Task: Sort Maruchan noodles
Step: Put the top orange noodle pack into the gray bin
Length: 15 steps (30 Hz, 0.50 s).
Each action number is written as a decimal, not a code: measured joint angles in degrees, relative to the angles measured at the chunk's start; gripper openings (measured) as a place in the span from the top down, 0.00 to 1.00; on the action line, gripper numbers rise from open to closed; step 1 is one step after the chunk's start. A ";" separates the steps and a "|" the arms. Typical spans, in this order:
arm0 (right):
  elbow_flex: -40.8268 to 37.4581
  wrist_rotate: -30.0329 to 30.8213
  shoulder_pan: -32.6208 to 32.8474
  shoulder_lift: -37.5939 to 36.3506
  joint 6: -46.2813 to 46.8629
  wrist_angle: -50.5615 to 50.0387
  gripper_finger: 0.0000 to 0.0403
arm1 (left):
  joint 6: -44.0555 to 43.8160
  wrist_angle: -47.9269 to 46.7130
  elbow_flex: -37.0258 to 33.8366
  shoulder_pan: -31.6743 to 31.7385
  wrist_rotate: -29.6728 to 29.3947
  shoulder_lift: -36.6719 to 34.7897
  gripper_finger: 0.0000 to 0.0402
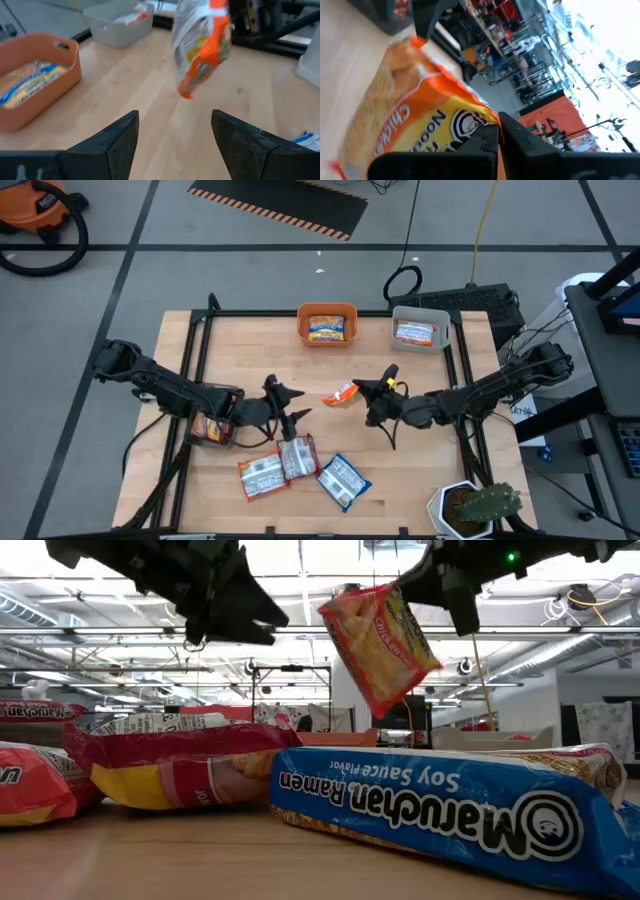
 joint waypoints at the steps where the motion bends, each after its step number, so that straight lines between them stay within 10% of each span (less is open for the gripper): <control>1: 0.01 -0.03 0.02 0.00 -1.19 1.19 1.00 | 1.11 0.87 0.00 0.00 0.02 0.00 0.37; 15: 0.00 -5.02 -1.14 0.00 -1.39 5.66 1.00 | 6.23 7.26 -0.04 0.04 1.68 1.73 0.36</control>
